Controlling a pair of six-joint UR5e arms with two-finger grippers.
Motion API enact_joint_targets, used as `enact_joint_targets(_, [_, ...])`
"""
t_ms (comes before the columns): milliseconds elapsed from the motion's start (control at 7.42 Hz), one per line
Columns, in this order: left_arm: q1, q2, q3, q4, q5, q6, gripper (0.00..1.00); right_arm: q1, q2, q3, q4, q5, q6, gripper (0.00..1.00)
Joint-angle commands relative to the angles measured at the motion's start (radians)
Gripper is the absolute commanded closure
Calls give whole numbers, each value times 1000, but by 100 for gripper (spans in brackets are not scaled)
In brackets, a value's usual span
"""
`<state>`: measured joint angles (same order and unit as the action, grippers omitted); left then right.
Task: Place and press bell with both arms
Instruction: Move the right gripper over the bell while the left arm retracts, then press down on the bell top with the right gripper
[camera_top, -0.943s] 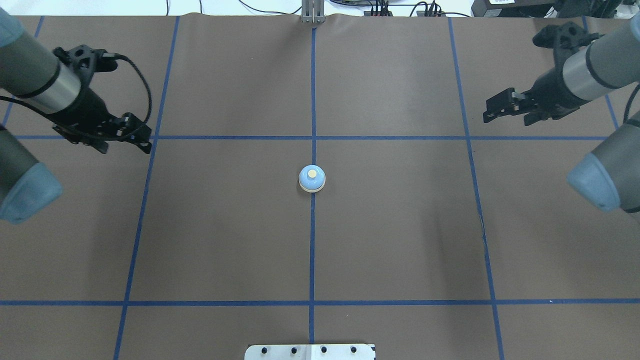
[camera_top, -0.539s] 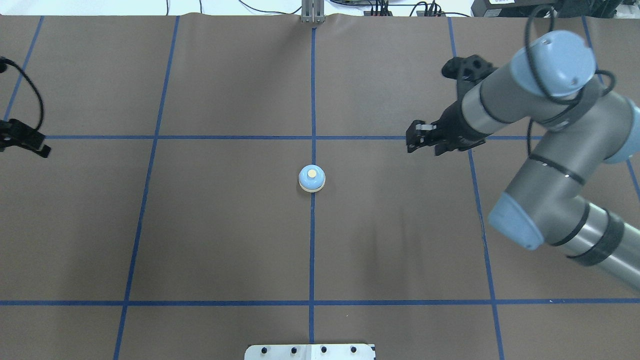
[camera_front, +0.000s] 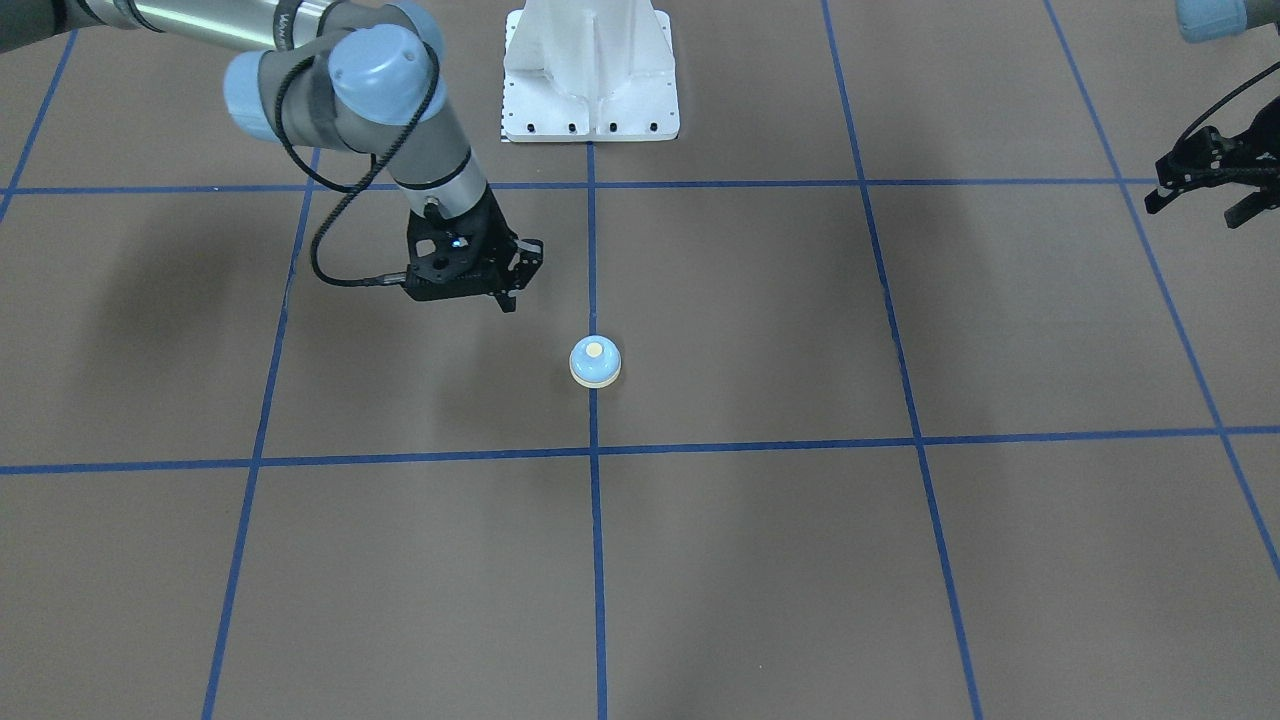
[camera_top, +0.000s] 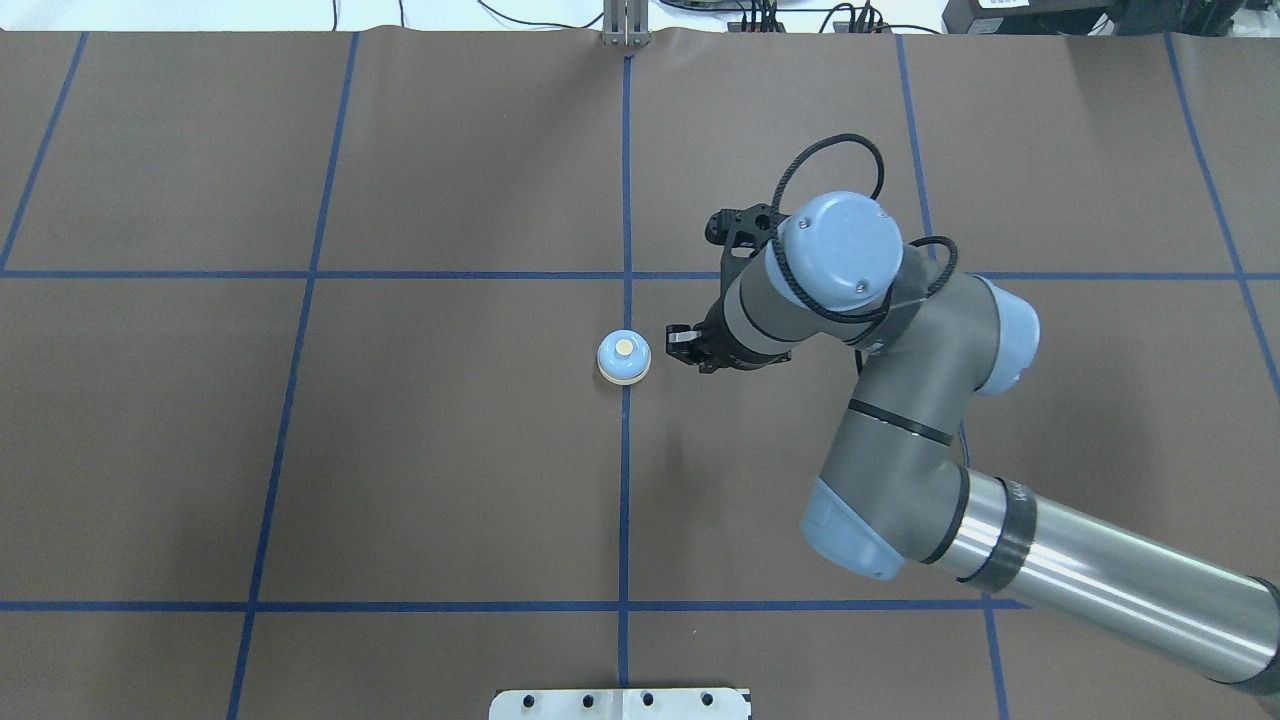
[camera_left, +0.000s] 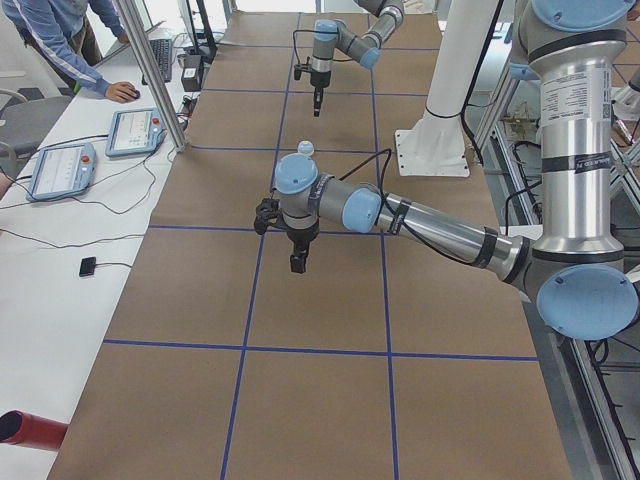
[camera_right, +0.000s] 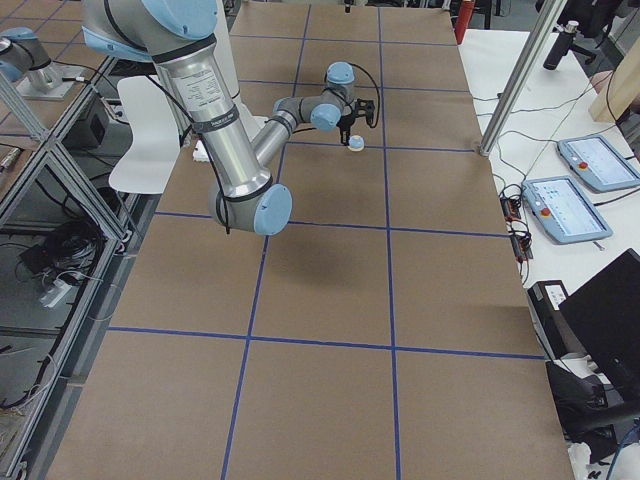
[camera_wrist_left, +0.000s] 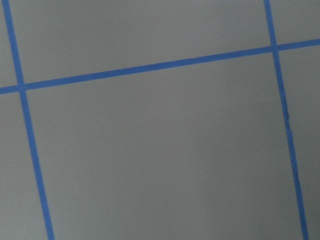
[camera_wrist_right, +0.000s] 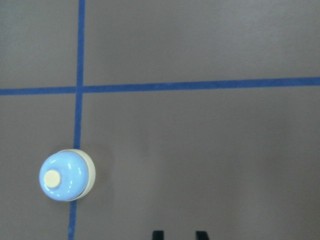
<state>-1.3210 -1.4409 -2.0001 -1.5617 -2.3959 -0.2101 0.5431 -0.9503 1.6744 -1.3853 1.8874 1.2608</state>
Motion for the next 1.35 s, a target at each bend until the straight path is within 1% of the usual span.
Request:
enact_joint_targets(0, [-12, 16, -3, 0, 1, 12, 0, -17, 141, -157, -15, -17, 17, 100])
enact_joint_targets(135, [-12, 17, -5, 2, 1, 12, 0, -17, 193, -204, -35, -19, 17, 100])
enact_joint_targets(539, [-14, 17, -5, 2, 1, 12, 0, -20, 231, -271, -44, -19, 14, 100])
enact_joint_targets(809, [-14, 17, -3, 2, 1, 12, 0, -20, 251, -280, -80, -21, 2, 100])
enact_joint_targets(1213, [-14, 17, -3, 2, 1, 12, 0, -20, 255, -294, -78, -21, -1, 100])
